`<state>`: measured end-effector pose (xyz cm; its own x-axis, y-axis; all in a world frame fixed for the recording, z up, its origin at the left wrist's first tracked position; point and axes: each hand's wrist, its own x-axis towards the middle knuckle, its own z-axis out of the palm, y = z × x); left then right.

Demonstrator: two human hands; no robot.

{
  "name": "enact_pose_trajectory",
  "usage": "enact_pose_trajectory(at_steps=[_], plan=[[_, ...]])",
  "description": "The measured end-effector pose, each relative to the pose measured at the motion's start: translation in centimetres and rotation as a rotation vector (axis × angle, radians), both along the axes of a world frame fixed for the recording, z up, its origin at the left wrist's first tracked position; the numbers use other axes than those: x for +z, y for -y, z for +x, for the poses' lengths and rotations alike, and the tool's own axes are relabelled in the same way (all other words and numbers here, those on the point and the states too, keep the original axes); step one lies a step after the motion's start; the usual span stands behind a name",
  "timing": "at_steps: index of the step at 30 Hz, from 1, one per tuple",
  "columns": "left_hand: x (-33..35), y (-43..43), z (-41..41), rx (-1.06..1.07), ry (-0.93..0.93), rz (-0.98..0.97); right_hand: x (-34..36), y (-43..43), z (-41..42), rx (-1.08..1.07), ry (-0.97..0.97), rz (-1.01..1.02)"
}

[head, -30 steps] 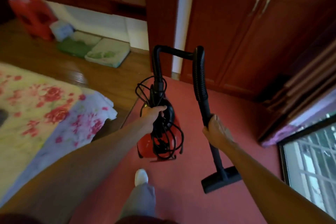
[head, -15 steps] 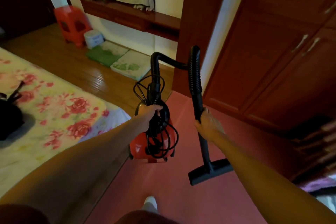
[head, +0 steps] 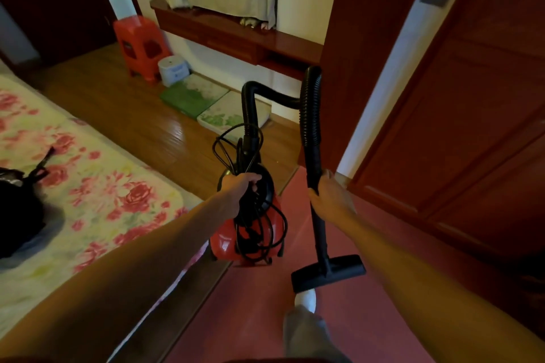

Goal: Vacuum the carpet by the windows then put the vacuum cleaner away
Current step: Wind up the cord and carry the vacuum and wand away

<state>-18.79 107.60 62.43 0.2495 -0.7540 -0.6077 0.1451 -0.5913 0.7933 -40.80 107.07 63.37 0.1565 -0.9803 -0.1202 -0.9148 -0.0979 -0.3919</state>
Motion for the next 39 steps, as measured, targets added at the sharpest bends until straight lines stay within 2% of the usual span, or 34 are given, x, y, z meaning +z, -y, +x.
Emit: enact_pose_trajectory(at_steps=[11, 17, 23, 31, 39], plan=[[1.3, 14.1, -1.5, 0.167, 0.012, 0.044, 0.1, 18.5, 0.5, 0.225, 0.026, 0.042], [1.8, 20.7, -1.0, 0.262, -0.019, 0.032, 0.1, 26.4, 1.8, 0.258, 0.026, 0.067], [-0.6, 26.7, 1.6, 0.322, -0.059, 0.070, -2.0, 33.1, 5.0, 0.284, 0.018, 0.109], [-5.3, 37.5, 8.1, 0.296, -0.064, 0.195, -5.4, 44.0, 11.6, 0.255, 0.015, 0.195], [-6.4, 48.9, 14.7, 0.209, -0.024, 0.216, -7.2, 53.2, 18.8, 0.027, 0.120, 0.329]])
